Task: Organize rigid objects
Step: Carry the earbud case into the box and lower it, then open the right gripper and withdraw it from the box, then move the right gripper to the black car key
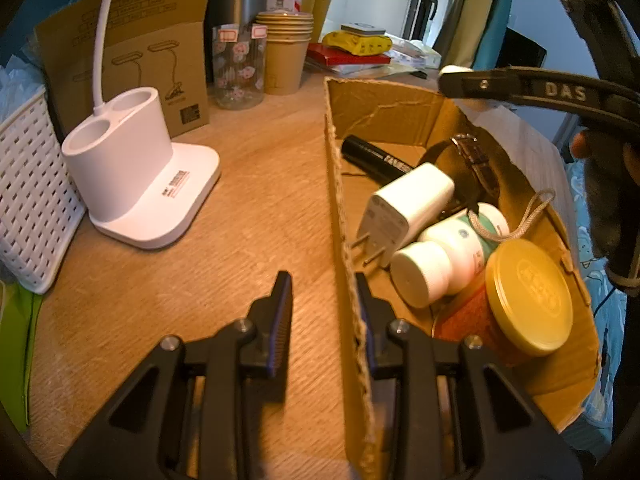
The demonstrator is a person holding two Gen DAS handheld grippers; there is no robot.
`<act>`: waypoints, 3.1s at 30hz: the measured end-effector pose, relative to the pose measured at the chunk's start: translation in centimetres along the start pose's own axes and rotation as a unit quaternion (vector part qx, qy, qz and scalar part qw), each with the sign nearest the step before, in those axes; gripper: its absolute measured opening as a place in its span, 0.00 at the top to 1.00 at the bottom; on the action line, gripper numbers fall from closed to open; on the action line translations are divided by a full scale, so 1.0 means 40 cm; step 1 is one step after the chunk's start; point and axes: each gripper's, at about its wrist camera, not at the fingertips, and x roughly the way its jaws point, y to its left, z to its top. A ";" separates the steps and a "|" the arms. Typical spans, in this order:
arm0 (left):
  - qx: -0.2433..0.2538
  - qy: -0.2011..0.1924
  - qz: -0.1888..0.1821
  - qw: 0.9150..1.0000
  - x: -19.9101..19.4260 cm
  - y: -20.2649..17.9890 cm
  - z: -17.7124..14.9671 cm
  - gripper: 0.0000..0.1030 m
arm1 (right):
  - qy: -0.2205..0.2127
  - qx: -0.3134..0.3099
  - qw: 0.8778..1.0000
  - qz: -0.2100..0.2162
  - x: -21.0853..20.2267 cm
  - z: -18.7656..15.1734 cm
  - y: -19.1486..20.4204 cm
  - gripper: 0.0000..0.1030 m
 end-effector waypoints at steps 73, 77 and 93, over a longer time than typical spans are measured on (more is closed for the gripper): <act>-0.001 -0.005 0.012 1.000 -0.007 0.012 0.004 0.69 | -0.015 0.012 1.000 -0.001 -0.105 -0.057 0.023 0.34; 0.000 -0.005 0.015 1.000 -0.008 0.010 0.004 0.69 | -0.023 0.028 0.999 -0.009 -0.126 -0.075 -0.003 0.34; 0.009 -0.006 0.028 1.000 -0.009 -0.009 0.002 0.69 | -0.005 0.077 0.996 -0.046 -0.062 -0.135 -0.129 0.29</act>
